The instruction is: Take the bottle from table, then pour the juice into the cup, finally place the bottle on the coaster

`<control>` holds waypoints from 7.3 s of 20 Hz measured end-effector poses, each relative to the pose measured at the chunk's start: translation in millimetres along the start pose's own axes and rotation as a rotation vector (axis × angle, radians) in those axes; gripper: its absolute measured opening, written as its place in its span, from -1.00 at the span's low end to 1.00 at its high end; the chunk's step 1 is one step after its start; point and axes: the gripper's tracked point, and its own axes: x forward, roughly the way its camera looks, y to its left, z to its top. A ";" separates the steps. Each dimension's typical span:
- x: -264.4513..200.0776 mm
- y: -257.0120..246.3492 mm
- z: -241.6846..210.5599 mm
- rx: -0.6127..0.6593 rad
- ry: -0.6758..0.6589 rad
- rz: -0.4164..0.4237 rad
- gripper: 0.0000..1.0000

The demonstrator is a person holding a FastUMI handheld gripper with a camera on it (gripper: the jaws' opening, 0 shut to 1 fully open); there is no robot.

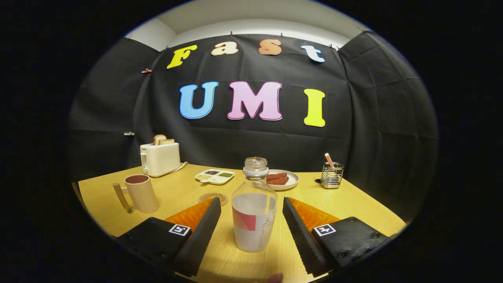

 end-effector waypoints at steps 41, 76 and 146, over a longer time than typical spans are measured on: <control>25.6 88.7 132.0 -0.576 0.037 -0.172 0.43; 67.7 198.1 15.7 -1.560 0.182 0.035 0.43; 91.9 204.5 37.0 -1.982 0.001 0.102 0.43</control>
